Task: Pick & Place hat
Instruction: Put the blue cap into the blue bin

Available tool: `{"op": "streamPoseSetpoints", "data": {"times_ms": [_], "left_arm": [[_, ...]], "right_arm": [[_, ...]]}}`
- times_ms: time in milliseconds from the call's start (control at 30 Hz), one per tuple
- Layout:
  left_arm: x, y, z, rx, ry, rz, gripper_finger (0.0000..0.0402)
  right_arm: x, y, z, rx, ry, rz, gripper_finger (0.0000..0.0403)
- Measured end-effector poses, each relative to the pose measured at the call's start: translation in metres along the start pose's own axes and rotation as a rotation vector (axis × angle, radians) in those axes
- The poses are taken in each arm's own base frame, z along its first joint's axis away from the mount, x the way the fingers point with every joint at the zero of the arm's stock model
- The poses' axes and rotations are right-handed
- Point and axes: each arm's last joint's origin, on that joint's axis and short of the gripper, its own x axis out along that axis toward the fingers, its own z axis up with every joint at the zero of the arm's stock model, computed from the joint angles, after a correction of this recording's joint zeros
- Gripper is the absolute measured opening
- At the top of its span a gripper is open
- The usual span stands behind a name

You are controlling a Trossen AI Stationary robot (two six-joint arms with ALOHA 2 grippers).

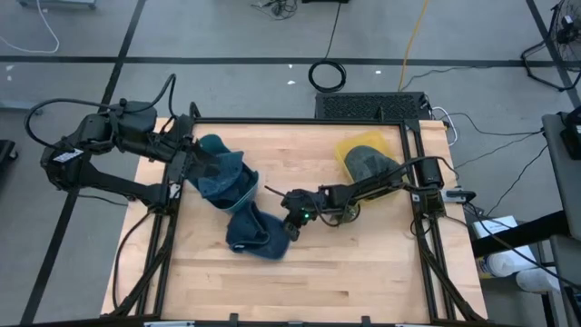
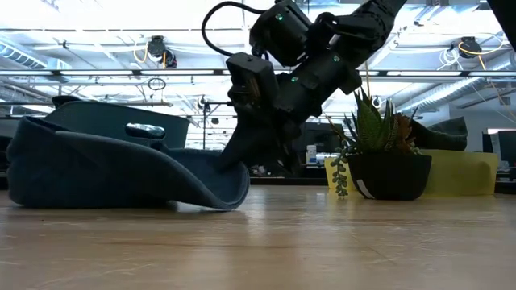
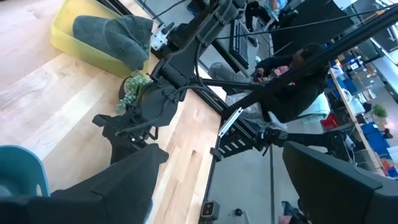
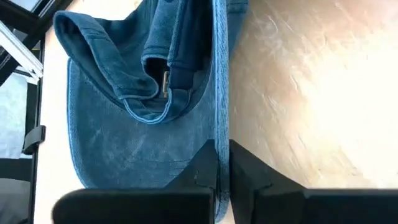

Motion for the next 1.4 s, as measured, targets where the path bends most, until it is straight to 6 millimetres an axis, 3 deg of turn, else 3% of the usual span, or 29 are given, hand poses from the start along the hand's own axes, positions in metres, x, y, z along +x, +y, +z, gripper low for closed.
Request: {"op": "streamPoseSetpoints", "data": {"times_ms": [200,333,700,1000,1400], "left_arm": [[0.000,0.001,-0.001,0.022,0.018,-0.001,0.0351],[0.000,0.000,-0.002,0.102,0.040,-0.022,0.0351],[-0.001,0.001,-0.003,0.358,0.048,-0.022,0.0351],[0.000,0.003,-0.002,0.281,0.010,0.036,0.0351],[-0.001,0.005,0.001,0.121,-0.071,0.121,0.0351]], "right_arm": [[-0.006,0.005,0.002,0.037,0.027,0.054,0.0003],[-0.021,0.015,0.008,0.037,0.030,0.099,0.0002],[-0.105,0.049,0.026,-0.010,-0.016,0.110,0.0001],[-0.174,0.063,0.028,-0.109,-0.115,0.036,0.0000],[-0.223,0.071,0.028,-0.299,-0.258,-0.030,0.0000]]}}
